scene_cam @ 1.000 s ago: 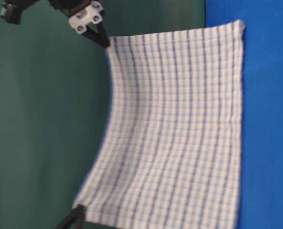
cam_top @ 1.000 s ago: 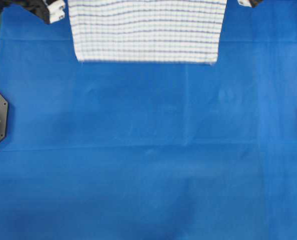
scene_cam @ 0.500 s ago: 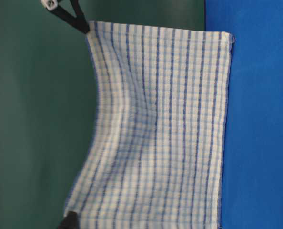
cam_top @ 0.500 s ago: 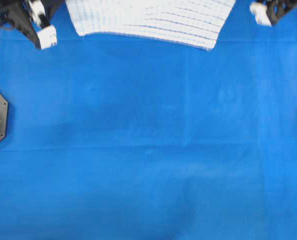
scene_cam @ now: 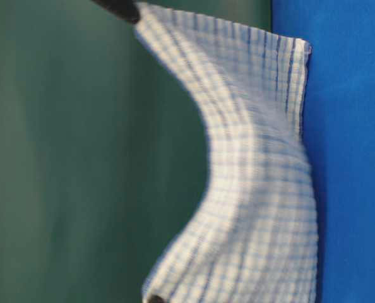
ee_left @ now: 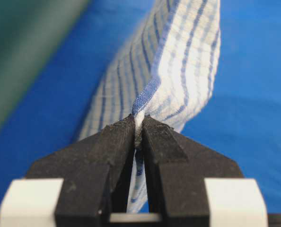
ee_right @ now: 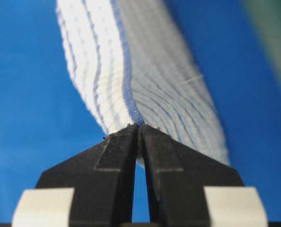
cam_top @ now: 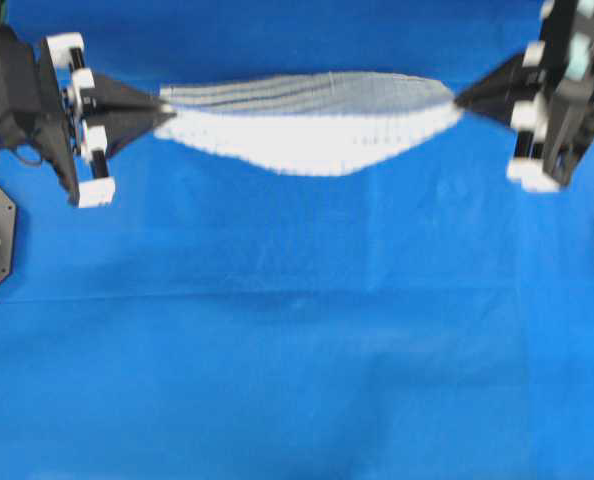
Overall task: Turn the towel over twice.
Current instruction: 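Swing the held edge toward the near side and lay the towel down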
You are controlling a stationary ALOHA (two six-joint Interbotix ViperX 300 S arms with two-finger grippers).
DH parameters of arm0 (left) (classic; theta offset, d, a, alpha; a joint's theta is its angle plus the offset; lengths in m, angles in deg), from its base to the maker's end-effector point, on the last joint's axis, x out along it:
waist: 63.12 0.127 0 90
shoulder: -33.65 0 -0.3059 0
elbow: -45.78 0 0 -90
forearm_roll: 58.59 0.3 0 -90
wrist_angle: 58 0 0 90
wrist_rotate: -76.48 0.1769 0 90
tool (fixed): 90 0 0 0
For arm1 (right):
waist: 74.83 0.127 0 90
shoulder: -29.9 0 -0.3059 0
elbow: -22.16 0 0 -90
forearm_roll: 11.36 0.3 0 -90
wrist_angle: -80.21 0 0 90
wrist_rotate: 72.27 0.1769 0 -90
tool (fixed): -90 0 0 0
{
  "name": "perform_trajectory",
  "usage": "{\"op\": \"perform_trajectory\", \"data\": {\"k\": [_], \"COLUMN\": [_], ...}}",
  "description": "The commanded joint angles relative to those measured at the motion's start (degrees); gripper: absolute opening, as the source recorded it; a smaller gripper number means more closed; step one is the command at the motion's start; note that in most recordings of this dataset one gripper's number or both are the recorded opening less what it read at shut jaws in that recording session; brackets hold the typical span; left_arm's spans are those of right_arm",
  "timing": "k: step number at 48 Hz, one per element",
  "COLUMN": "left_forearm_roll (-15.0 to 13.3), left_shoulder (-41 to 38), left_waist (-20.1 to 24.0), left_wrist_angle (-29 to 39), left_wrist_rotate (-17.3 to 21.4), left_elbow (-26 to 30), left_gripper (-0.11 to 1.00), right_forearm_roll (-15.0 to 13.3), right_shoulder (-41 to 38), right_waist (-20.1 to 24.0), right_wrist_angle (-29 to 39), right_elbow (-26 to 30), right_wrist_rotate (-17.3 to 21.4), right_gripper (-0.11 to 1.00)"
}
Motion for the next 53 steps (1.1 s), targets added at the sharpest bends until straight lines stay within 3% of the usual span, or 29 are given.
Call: {"op": "perform_trajectory", "data": {"k": [1, 21, 33, 42, 53], "left_forearm_roll": [0.0, 0.0, 0.0, 0.0, 0.0], "left_shoulder": [0.3, -1.1, -3.8, -6.7, -10.0], "left_waist": [-2.3, -12.7, -19.7, -22.4, -22.6], "left_wrist_angle": [0.5, 12.5, 13.6, 13.7, 15.2], "left_wrist_rotate": [-0.4, -11.3, -15.6, -17.5, -18.0], "left_elbow": [-0.4, -2.1, -2.3, -2.1, -1.7], "left_gripper": [0.03, 0.03, 0.03, 0.03, 0.03], "right_forearm_roll": [0.1, 0.1, 0.1, 0.2, 0.1], "right_shoulder": [-1.1, -9.8, -13.6, -16.5, -18.6], "right_waist": [3.0, 12.9, 17.9, 20.0, 20.5], "right_wrist_angle": [-0.1, -4.4, -8.0, -8.4, -8.5], "right_elbow": [-0.4, -7.0, -7.5, -6.9, -6.1], "right_wrist_rotate": [2.1, 16.4, 22.5, 25.7, 26.6], "right_gripper": [0.06, 0.06, 0.06, 0.06, 0.06]}}
